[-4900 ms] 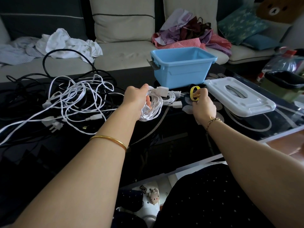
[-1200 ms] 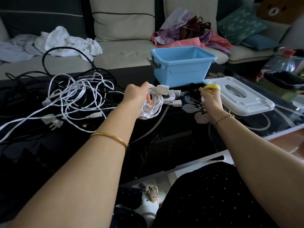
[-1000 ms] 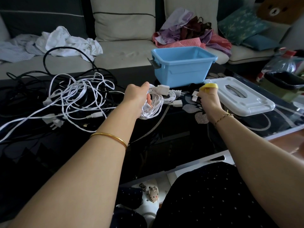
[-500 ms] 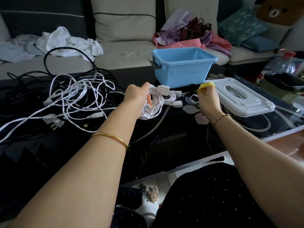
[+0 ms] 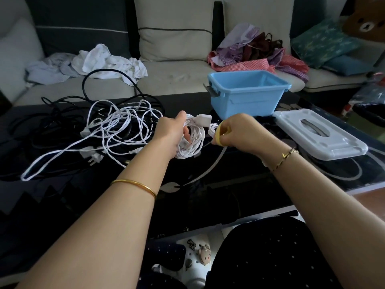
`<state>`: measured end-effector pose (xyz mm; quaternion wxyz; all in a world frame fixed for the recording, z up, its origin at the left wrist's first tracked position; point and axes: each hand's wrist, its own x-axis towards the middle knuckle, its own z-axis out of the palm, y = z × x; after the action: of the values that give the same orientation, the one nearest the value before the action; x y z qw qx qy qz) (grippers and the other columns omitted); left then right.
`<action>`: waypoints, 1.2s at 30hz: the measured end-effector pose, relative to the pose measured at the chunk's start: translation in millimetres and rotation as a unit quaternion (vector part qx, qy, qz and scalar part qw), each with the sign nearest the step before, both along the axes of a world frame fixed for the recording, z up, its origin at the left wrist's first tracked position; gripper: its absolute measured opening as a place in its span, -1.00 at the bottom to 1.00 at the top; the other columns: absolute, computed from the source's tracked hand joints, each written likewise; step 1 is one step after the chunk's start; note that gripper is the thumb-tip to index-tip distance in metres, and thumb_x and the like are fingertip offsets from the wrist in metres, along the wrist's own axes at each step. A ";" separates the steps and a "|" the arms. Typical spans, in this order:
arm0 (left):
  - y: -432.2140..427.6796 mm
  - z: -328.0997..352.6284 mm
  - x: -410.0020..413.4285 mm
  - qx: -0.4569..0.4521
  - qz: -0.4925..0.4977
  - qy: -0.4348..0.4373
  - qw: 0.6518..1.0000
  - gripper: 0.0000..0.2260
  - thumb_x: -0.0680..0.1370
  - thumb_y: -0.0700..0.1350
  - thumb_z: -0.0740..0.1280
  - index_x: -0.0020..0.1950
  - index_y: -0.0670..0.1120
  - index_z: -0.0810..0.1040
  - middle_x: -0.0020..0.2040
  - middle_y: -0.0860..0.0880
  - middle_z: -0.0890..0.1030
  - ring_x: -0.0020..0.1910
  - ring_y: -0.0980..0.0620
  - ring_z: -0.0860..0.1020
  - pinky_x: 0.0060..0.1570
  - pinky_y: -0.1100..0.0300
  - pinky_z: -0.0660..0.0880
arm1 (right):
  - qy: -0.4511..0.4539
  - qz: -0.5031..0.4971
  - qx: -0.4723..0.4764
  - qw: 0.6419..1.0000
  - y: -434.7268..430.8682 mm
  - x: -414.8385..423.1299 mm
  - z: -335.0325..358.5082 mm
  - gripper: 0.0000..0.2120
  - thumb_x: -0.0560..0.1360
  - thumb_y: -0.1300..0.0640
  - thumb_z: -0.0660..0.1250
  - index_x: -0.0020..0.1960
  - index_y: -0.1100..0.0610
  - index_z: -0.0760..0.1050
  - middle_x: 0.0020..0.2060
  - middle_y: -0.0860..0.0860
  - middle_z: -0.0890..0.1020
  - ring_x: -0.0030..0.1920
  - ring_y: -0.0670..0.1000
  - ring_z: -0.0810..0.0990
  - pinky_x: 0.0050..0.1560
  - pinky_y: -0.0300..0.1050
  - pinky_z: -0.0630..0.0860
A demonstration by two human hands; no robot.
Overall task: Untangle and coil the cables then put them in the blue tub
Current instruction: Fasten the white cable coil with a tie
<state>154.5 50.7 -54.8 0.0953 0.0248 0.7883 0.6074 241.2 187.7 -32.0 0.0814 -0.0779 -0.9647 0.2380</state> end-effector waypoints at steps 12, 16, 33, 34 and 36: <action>-34.6 6.7 3.2 -0.007 -0.191 0.121 0.974 -0.79 0.54 0.02 0.34 0.03 -0.11 0.53 -0.36 0.03 0.49 -0.52 0.10 0.42 -0.48 0.27 0.43 | 0.144 -0.070 0.013 0.987 -40.3 -35.3 -2.5 -0.89 0.47 0.18 0.22 -0.06 0.16 0.50 -0.16 0.03 0.57 -0.11 0.10 0.54 -0.19 -0.09 0.41; -36.2 6.9 5.6 -0.029 -0.192 0.136 0.972 -0.90 0.55 -0.03 0.35 -0.02 -0.04 0.55 -0.35 0.03 0.49 -0.50 0.08 0.43 -0.44 0.25 0.42 | 0.152 -0.024 0.030 0.988 -44.6 -33.9 0.1 -0.88 0.42 0.17 0.33 -0.04 0.13 0.50 -0.15 0.01 0.57 -0.13 0.07 0.53 -0.13 -0.03 0.50; -32.0 3.0 5.4 -0.066 -0.249 0.089 0.962 -0.88 0.60 -0.08 0.28 -0.10 -0.07 0.53 -0.37 -0.04 0.40 -0.53 0.07 0.36 -0.54 0.27 0.35 | 0.086 0.105 -0.308 0.942 -36.4 -25.5 3.0 -0.90 0.48 0.38 0.33 -0.03 0.39 0.57 -0.06 -0.05 0.64 -0.31 -0.29 0.56 -0.31 -0.43 0.43; -32.2 2.6 5.2 -0.070 -0.252 0.087 0.961 -0.89 0.60 -0.09 0.27 -0.08 -0.07 0.53 -0.37 -0.04 0.41 -0.53 0.08 0.37 -0.53 0.26 0.35 | 0.093 0.097 -0.308 0.942 -35.8 -26.0 2.6 -0.93 0.47 0.38 0.35 -0.06 0.34 0.59 -0.14 -0.03 0.65 -0.33 -0.24 0.56 -0.30 -0.38 0.47; -32.8 3.6 6.4 -0.071 -0.263 0.089 0.958 -0.91 0.60 -0.10 0.27 -0.08 -0.05 0.52 -0.36 -0.04 0.42 -0.55 0.10 0.37 -0.55 0.28 0.37 | 0.132 0.052 -0.334 0.932 -34.0 -28.5 2.3 -0.95 0.44 0.36 0.38 -0.14 0.26 0.61 -0.30 0.03 0.64 -0.38 -0.13 0.57 -0.29 -0.31 0.55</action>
<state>160.9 17.9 -51.2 0.1822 0.2782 0.8005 0.4987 212.8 153.7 -29.7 0.1648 -0.0183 -0.8130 0.5582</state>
